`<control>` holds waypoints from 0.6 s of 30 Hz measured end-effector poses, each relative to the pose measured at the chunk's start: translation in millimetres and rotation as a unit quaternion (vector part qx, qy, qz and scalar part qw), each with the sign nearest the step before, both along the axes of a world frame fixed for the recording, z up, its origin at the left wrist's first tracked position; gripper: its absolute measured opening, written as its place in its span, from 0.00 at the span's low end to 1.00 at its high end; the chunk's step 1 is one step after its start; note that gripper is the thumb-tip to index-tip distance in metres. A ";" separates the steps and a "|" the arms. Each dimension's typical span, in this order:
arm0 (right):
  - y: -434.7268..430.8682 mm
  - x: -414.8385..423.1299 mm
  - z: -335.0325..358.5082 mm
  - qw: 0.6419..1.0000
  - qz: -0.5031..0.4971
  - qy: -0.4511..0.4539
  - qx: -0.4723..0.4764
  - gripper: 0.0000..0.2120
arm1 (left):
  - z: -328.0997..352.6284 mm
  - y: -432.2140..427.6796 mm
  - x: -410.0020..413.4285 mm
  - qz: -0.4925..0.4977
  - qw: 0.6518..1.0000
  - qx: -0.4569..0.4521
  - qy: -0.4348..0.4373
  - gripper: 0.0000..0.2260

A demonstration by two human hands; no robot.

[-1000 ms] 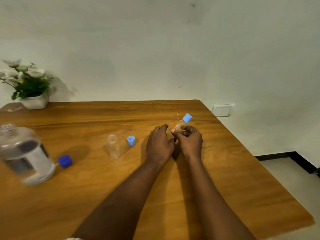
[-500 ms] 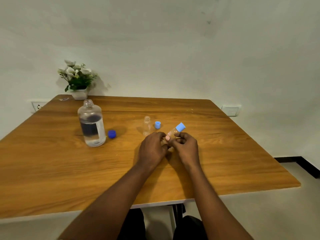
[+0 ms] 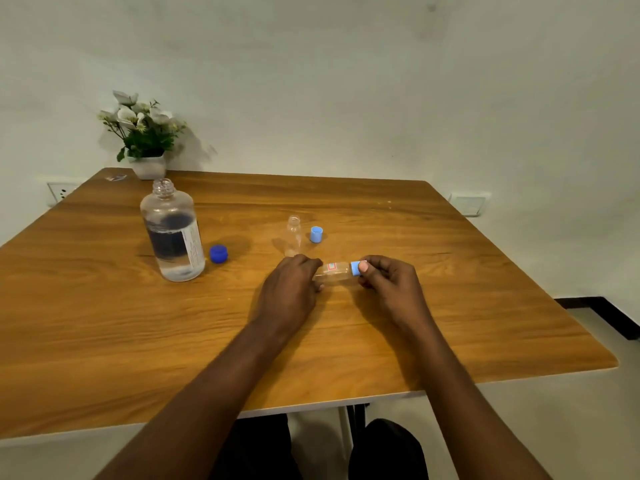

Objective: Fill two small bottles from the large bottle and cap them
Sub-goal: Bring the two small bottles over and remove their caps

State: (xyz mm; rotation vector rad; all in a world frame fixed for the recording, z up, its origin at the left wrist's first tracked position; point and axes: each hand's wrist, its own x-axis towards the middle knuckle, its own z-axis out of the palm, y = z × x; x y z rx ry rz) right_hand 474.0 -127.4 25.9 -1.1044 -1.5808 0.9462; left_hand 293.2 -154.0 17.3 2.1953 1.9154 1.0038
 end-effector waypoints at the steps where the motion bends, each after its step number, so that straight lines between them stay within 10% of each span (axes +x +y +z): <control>1: -0.4 1.0 -0.7 1.000 0.006 -0.017 0.012 0.08 | -1.0 0.4 0.3 -0.005 1.000 0.001 0.007 0.16; 8: 0.8 7.6 0.6 0.993 0.036 -0.097 0.052 0.05 | -4.6 2.6 -0.2 -0.022 0.999 -0.023 0.028 0.16; 13: 1.2 8.7 0.6 0.998 0.003 -0.066 -0.014 0.26 | -3.0 0.8 5.0 -0.015 1.000 -0.007 0.022 0.18; 18: -1.2 4.7 3.3 0.998 -0.067 -0.002 0.001 0.15 | -3.1 -3.1 5.5 -0.010 0.999 0.008 0.038 0.18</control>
